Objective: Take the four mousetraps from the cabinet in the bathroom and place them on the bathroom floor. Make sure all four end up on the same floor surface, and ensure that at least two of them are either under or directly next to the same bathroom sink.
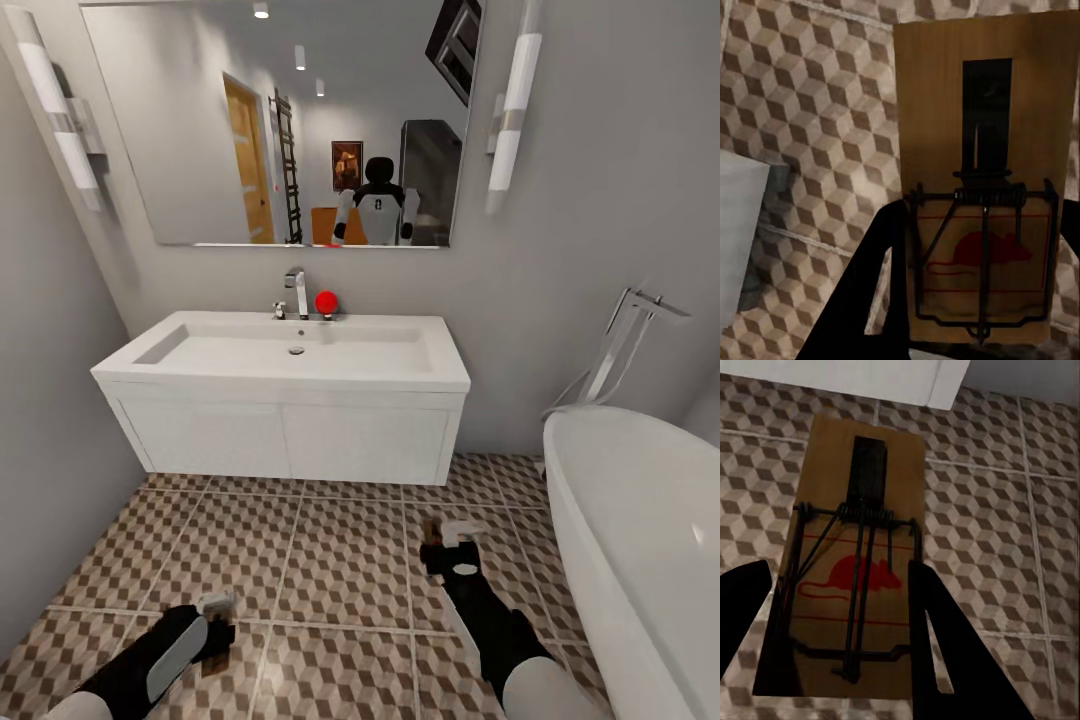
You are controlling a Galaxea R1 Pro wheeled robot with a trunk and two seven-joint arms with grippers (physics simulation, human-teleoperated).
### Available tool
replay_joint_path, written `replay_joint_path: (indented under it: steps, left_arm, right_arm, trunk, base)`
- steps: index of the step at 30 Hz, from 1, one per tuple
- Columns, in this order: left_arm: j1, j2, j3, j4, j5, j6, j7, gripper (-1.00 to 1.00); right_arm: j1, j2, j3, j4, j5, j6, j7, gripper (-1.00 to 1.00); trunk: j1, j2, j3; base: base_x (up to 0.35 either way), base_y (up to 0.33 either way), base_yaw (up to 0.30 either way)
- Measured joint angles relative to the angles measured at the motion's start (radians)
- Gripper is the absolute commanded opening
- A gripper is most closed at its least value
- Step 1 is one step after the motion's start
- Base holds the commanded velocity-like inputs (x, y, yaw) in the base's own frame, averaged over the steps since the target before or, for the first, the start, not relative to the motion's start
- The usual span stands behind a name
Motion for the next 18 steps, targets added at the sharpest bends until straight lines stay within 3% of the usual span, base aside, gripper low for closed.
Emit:
replay_joint_path:
  steps: [2, 5, 6, 8, 12, 18]
  left_arm:
    - [-0.016, -0.004, 0.009, 0.006, -0.038, 0.046, 0.009, -1.0]
    - [-0.025, -0.023, 0.014, 0.011, -0.146, 0.065, 0.012, -1.0]
    - [-0.025, -0.028, 0.014, 0.012, -0.16, 0.064, 0.012, -1.0]
    - [-0.027, -0.057, 0.012, 0.001, -0.202, 0.057, 0.011, -1.0]
    - [-0.027, -0.081, 0.006, -0.09, -0.217, 0.06, 0.013, -1.0]
    - [-0.027, -0.091, 0.002, -0.141, -0.219, 0.062, 0.015, -1.0]
  right_arm:
    - [-0.029, 0.002, 0.0, 0.076, 0.0, 0.005, -0.021, -1.0]
    - [-0.05, 0.003, -0.001, 0.129, 0.002, 0.005, -0.044, -1.0]
    - [-0.051, 0.004, -0.001, 0.132, 0.002, 0.005, -0.045, -1.0]
    - [-0.054, 0.005, 0.0, 0.14, 0.001, 0.003, -0.048, -1.0]
    - [-0.055, 0.0, 0.0, 0.134, 0.001, -0.017, -0.045, -1.0]
    - [-0.056, -0.004, -0.002, 0.129, 0.002, -0.036, -0.044, -1.0]
  trunk:
    - [0.0, 0.0, 0.0]
    - [0.0, 0.0, 0.0]
    - [0.0, 0.0, 0.0]
    - [0.0, 0.0, 0.0]
    - [0.0, 0.0, 0.0]
    - [0.0, 0.0, 0.0]
  base:
    - [0.0, 0.0, 0.0]
    - [0.0, 0.0, 0.0]
    - [0.0, 0.0, 0.0]
    - [0.0, 0.0, 0.0]
    - [0.0, 0.0, 0.0]
    - [0.0, 0.0, 0.0]
